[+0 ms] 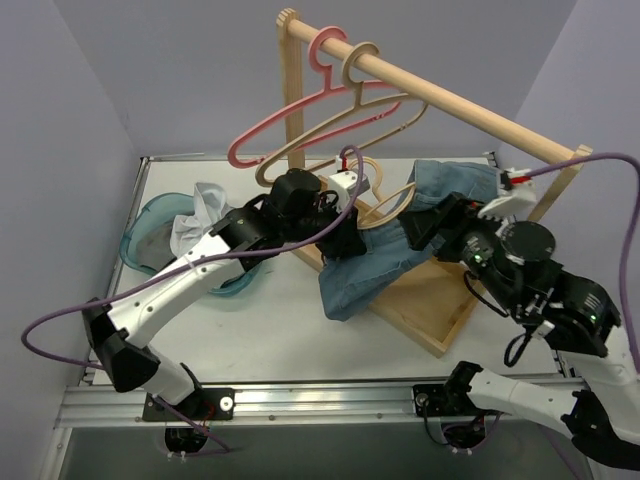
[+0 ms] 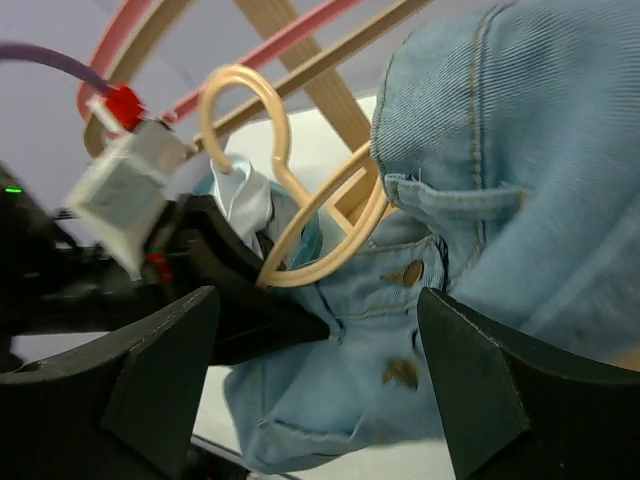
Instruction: Remove the skirt from the hanger
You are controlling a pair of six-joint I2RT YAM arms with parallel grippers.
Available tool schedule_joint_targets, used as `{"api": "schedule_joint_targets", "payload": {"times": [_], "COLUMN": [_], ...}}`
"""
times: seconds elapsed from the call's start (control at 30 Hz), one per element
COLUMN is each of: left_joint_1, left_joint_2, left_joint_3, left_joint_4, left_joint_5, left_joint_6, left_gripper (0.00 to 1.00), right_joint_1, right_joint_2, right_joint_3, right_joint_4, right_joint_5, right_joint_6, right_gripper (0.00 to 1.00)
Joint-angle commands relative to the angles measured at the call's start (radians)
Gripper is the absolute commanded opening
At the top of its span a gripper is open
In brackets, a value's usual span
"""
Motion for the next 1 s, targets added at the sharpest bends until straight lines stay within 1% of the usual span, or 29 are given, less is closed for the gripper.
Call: {"api": "schedule_joint_targets", "payload": {"times": [0.0, 0.1, 0.2, 0.23, 0.37, 0.43, 0.6, 0.7, 0.8, 0.87, 0.97], "left_joint_1": [-0.026, -0.046, -0.065, -0.065, -0.066, -0.069, -0.069, -0.069, -0.068, -0.068, -0.068], "left_joint_2": [-0.069, -0.086, -0.097, -0.101, -0.114, -0.121, -0.086, -0.071, -0.061, -0.060, -0.058], "left_joint_3": [0.036, 0.039, 0.042, 0.037, 0.028, 0.025, 0.062, 0.080, 0.086, 0.086, 0.092], "left_joint_4": [-0.050, -0.119, -0.183, -0.197, -0.209, -0.208, -0.280, -0.294, -0.302, -0.302, -0.314], "left_joint_5": [-0.014, -0.041, -0.086, -0.094, -0.101, -0.107, -0.181, -0.192, -0.212, -0.204, -0.213], "left_joint_6": [0.041, 0.070, 0.089, 0.090, 0.087, 0.086, 0.095, 0.095, 0.095, 0.098, 0.100], "left_gripper": [0.02, 0.02, 0.02, 0.02, 0.02, 0.02, 0.02, 0.02, 0.02, 0.02, 0.02], "right_joint_1": [-0.005, -0.004, -0.004, -0.004, -0.004, -0.004, 0.007, 0.013, 0.013, 0.013, 0.013], "right_joint_2": [0.093, 0.147, 0.165, 0.171, 0.190, 0.199, 0.174, 0.139, 0.128, 0.141, 0.177], "right_joint_3": [0.030, 0.057, 0.070, 0.073, 0.087, 0.087, 0.067, 0.077, 0.111, 0.123, 0.146], "right_joint_4": [0.051, 0.077, 0.141, 0.149, 0.152, 0.127, 0.118, 0.095, 0.074, 0.058, 0.038], "right_joint_5": [-0.134, -0.185, -0.242, -0.271, -0.316, -0.319, -0.388, -0.369, -0.349, -0.334, -0.354], "right_joint_6": [-0.061, -0.086, -0.095, -0.096, -0.098, -0.090, -0.057, -0.052, -0.073, -0.090, -0.101], "right_gripper": [0.76, 0.72, 0.63, 0.61, 0.58, 0.52, 0.46, 0.44, 0.45, 0.46, 0.46]}}
